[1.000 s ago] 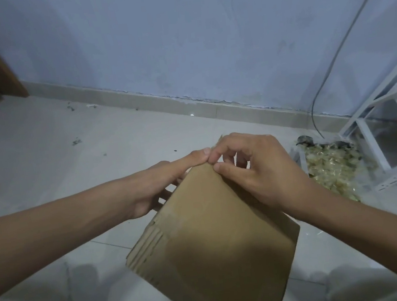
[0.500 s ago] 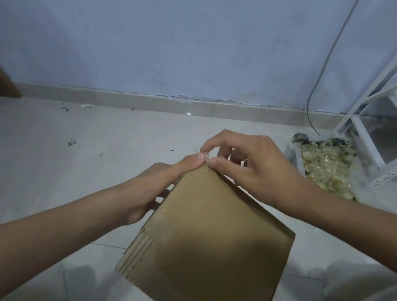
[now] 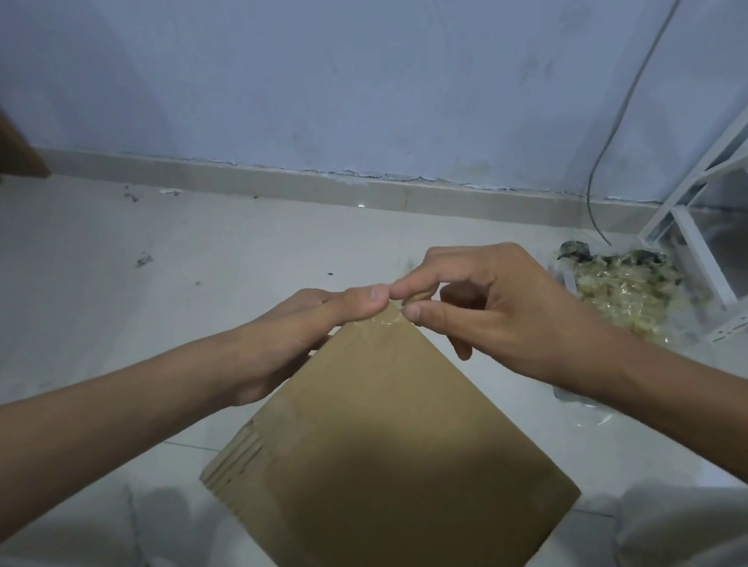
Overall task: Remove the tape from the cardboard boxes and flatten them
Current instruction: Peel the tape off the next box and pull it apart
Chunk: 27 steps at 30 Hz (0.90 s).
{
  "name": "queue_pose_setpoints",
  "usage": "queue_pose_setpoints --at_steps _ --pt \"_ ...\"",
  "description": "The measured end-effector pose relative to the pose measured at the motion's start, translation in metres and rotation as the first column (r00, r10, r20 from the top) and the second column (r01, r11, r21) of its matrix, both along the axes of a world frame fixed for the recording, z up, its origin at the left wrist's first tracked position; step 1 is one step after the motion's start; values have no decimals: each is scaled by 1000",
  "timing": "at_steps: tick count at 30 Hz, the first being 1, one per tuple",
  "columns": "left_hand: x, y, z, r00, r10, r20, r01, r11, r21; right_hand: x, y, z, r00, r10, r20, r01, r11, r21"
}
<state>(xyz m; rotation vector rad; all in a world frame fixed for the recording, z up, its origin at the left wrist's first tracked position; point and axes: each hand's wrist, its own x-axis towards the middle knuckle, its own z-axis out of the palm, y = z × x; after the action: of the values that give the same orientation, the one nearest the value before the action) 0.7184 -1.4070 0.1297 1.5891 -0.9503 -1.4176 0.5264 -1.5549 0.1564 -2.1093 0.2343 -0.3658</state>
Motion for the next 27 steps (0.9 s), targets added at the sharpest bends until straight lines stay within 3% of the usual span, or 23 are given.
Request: queue_pose_setpoints --at_steps 5,10,15,19,27 --pt "1 0 -4 998 17 -66 -15 999 40 -1 8 -6 995 -74 59 82 987 -136" --pt "-8 -3 -7 996 51 -74 -46 997 67 -1 8 -4 997 -81 -11 77 972 -220" --pt "-15 -4 -8 999 28 30 -29 999 40 -7 6 1 987 63 -146 -67 998 -20" --pt "-20 -5 -3 999 0 35 0 1000 2 -10 6 5 984 122 -127 -101 982 160" --pt "-17 -11 7 983 40 178 -32 998 -49 -13 15 6 998 17 68 -20 998 52"
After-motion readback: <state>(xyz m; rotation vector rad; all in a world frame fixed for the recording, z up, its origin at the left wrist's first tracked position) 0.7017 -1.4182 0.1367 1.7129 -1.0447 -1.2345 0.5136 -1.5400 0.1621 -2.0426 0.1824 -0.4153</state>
